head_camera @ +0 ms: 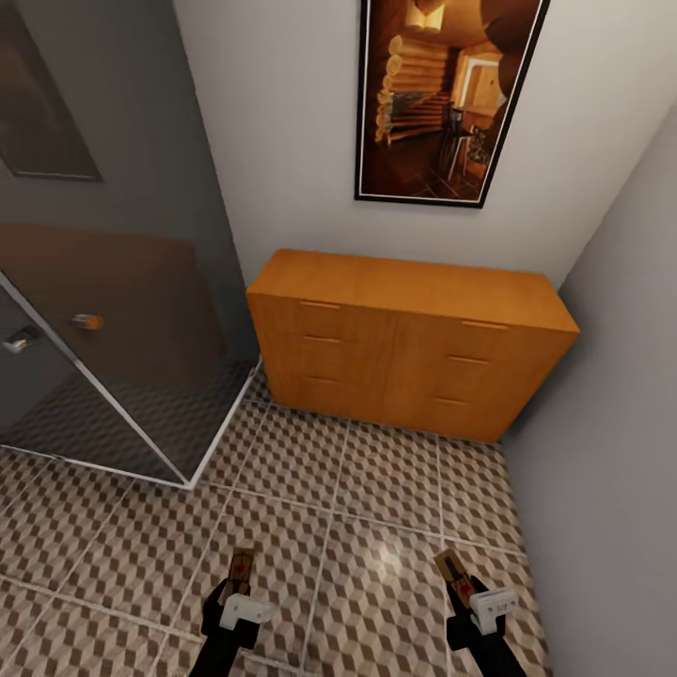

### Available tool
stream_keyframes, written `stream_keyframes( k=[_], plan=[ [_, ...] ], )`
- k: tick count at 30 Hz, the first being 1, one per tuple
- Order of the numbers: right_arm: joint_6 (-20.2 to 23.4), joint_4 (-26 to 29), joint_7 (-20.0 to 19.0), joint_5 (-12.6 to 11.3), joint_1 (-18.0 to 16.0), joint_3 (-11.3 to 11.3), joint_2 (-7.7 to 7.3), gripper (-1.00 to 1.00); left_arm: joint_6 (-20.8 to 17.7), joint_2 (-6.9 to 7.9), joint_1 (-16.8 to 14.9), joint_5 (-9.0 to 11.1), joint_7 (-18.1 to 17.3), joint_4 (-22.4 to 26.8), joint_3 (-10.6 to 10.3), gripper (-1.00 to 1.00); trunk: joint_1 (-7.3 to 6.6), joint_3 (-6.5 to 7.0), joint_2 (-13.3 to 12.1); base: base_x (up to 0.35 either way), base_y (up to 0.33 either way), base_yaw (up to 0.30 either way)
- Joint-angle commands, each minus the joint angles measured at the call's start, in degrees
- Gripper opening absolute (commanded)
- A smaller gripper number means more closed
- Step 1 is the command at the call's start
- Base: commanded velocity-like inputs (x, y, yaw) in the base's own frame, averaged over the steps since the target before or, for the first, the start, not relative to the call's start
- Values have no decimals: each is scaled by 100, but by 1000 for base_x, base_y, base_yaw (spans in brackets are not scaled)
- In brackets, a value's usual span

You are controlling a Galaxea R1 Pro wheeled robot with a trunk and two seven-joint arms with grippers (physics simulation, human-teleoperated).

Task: Take the four mousetraps from the cabinet in the bathroom and place them on the bathroom floor. Make sure all four end up on the same floor surface, and ensure that at least two of them are either under or directly next to the same bathroom sink.

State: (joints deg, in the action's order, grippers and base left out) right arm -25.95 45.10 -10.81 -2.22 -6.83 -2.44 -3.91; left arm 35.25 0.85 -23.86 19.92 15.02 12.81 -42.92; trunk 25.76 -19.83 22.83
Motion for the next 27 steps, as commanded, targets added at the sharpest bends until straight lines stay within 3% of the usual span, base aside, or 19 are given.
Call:
stream_keyframes(
  k=[1, 27],
  plan=[
    [-15, -1, -19, -33, -2, -10, -4, -100, 8, 3, -5, 20, 48, 5, -52, -100, 3, -9, 9, 0, 0, 282],
    [-15, -1, -18, -33, -2, -10, -4, -100, 8, -36, -5, 20, 47, -5, -55, -100, 3, -9, 9, 0, 0, 285]
  ],
)
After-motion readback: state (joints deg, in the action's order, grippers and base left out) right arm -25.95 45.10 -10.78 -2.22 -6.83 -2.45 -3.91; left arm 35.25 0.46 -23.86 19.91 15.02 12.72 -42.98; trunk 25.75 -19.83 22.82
